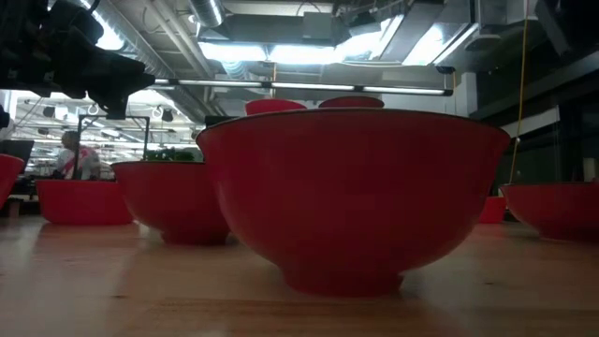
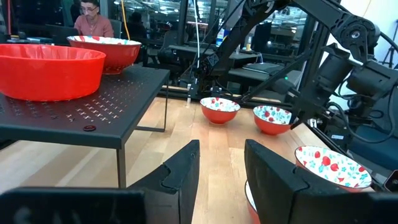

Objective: Pick & Place Mini bowls
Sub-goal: Stack the white bowl on the top of the white bowl on the shelf

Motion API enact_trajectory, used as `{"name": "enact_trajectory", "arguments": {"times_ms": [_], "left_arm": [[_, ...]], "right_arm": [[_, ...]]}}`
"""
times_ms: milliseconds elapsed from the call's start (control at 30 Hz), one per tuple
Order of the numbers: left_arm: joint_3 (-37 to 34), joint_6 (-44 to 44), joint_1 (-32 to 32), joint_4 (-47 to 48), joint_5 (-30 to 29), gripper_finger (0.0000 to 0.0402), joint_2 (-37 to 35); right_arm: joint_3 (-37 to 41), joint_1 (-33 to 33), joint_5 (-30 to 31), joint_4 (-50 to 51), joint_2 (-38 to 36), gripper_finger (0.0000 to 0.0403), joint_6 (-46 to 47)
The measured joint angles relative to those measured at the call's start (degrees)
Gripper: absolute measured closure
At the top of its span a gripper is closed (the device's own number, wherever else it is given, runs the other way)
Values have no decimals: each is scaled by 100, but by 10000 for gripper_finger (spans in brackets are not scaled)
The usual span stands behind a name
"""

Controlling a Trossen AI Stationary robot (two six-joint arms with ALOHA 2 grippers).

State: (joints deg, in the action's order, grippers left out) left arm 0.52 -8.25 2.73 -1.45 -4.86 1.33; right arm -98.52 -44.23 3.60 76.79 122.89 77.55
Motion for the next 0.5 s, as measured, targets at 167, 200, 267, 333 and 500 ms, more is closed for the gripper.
{"name": "enact_trajectory", "arguments": {"times_ms": [167,200,267,333,500], "left_arm": [[-1,0,2,0,0,279,2],[-1,0,1,0,0,279,1],[1,0,1,0,-1,279,1],[0,0,1,0,0,279,2],[-1,0,1,0,0,279,1]], "right_arm": [[0,2,-81,-98,0,378,-202],[-2,2,-109,-112,-5,385,-305],[-4,5,-148,-162,-11,389,-464],[-4,20,-173,-183,-11,389,-597],[-9,89,-220,-331,-9,378,-751]]}}
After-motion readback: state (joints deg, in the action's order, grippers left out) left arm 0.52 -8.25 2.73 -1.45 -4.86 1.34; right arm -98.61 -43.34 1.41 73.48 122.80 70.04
